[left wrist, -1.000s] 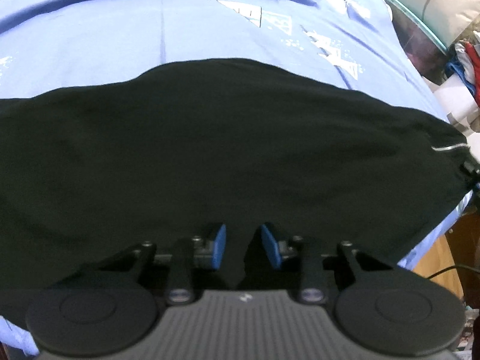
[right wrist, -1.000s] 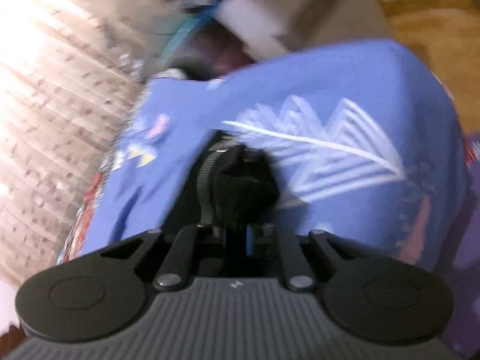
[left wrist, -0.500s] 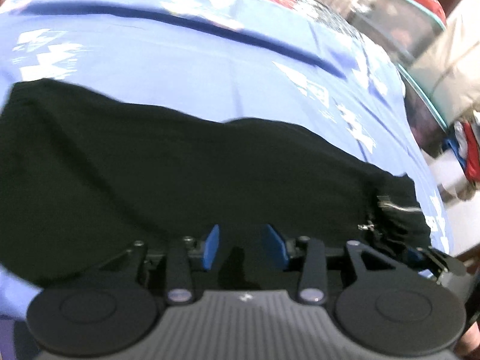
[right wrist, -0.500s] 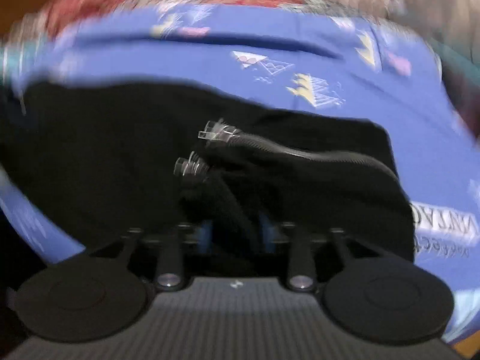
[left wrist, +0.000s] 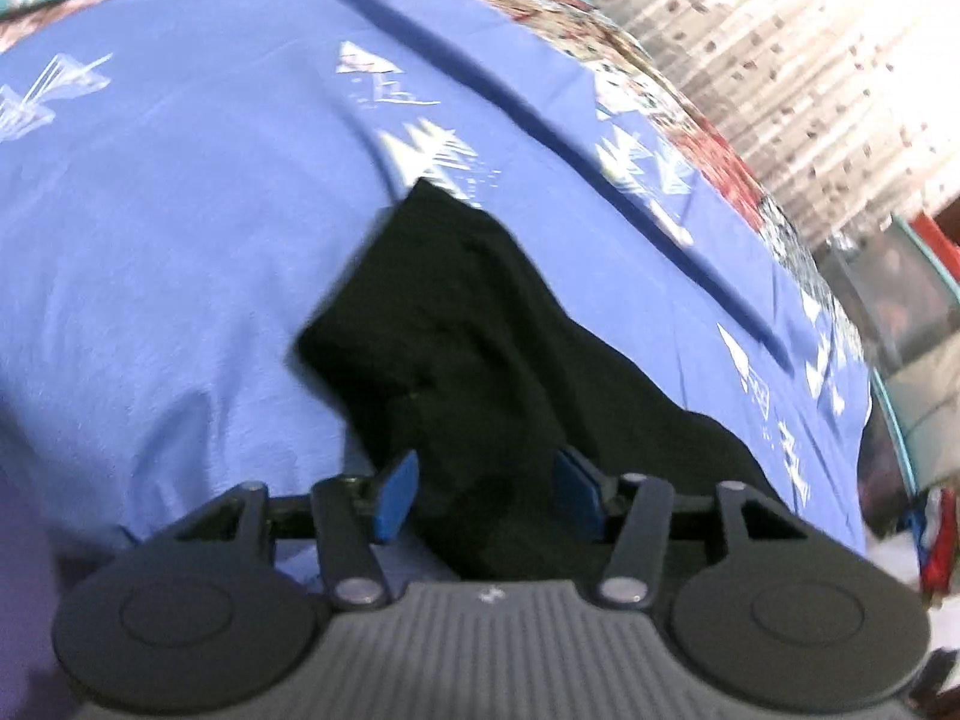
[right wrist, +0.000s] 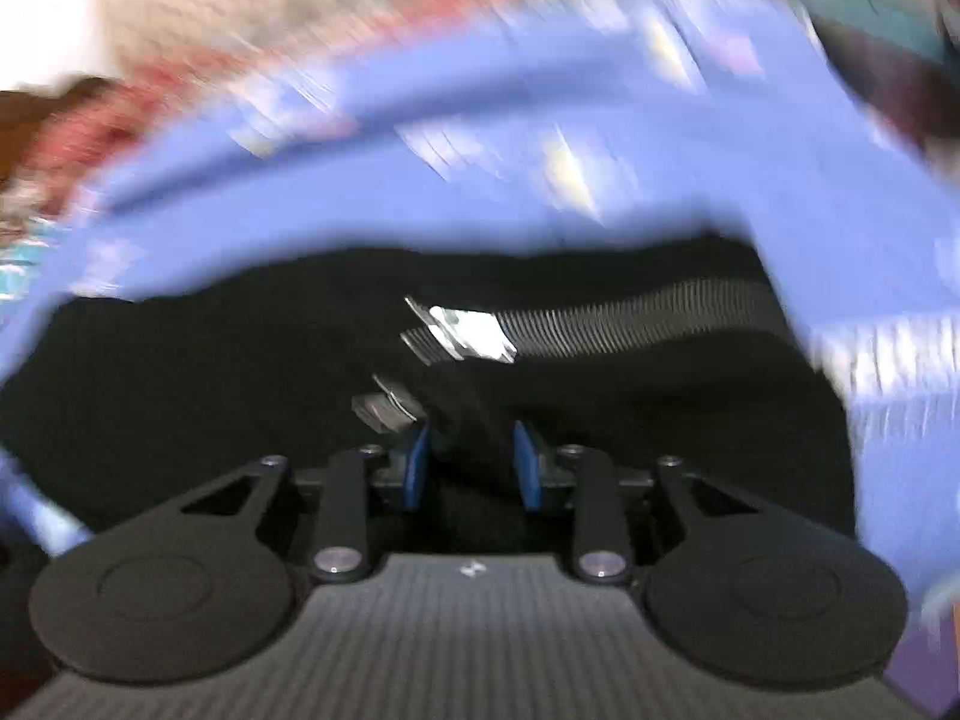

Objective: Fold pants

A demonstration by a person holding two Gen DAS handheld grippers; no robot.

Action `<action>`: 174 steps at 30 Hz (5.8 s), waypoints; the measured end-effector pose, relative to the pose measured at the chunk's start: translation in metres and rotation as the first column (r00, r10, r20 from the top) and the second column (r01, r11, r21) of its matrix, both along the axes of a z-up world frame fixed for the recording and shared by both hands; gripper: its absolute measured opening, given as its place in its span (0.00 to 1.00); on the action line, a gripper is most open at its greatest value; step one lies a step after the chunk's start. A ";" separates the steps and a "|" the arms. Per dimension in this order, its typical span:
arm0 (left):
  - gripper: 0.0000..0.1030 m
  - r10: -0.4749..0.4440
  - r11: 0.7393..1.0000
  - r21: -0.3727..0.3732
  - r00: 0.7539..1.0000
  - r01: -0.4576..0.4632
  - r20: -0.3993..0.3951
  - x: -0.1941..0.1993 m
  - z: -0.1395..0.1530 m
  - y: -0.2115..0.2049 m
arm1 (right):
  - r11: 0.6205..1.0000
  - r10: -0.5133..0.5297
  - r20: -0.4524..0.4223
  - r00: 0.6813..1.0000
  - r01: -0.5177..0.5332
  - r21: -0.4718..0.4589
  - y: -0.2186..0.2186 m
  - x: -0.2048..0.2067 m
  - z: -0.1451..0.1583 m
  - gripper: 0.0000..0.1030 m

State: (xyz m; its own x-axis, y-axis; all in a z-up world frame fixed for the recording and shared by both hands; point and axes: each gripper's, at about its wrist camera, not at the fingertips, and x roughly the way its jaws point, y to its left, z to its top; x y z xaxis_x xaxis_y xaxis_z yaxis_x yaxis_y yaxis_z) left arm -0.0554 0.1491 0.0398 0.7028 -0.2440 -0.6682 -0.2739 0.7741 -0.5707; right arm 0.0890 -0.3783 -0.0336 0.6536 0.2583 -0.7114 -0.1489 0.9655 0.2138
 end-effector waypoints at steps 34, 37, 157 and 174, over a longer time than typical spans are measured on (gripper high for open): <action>0.33 -0.474 0.799 0.519 0.849 0.304 0.233 0.027 0.035 -0.151 | 0.804 0.204 -0.216 0.955 -0.037 0.594 0.173 0.045 0.009 0.08; 0.51 -0.609 0.678 0.608 0.779 0.414 0.148 0.027 0.018 -0.203 | 0.795 0.084 -0.173 0.981 0.039 0.606 0.122 0.033 0.015 0.12; 0.18 -0.474 0.879 -0.018 0.872 0.476 -0.120 0.133 0.005 -0.114 | 0.862 0.450 0.163 0.878 -0.475 0.179 0.202 -0.051 0.062 0.21; 0.66 -0.502 0.865 -0.007 0.862 0.503 -0.067 0.099 0.008 -0.135 | 0.907 0.074 0.059 0.996 -0.091 0.411 0.052 -0.082 0.054 0.28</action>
State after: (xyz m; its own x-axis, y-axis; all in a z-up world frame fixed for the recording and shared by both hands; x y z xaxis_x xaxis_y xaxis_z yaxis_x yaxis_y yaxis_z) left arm 0.0436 0.0143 0.0474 0.4423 -0.5451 -0.7122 0.1177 0.8225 -0.5564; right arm 0.0068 -0.3260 0.0205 0.6436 0.5772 -0.5026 -0.2413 0.7762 0.5824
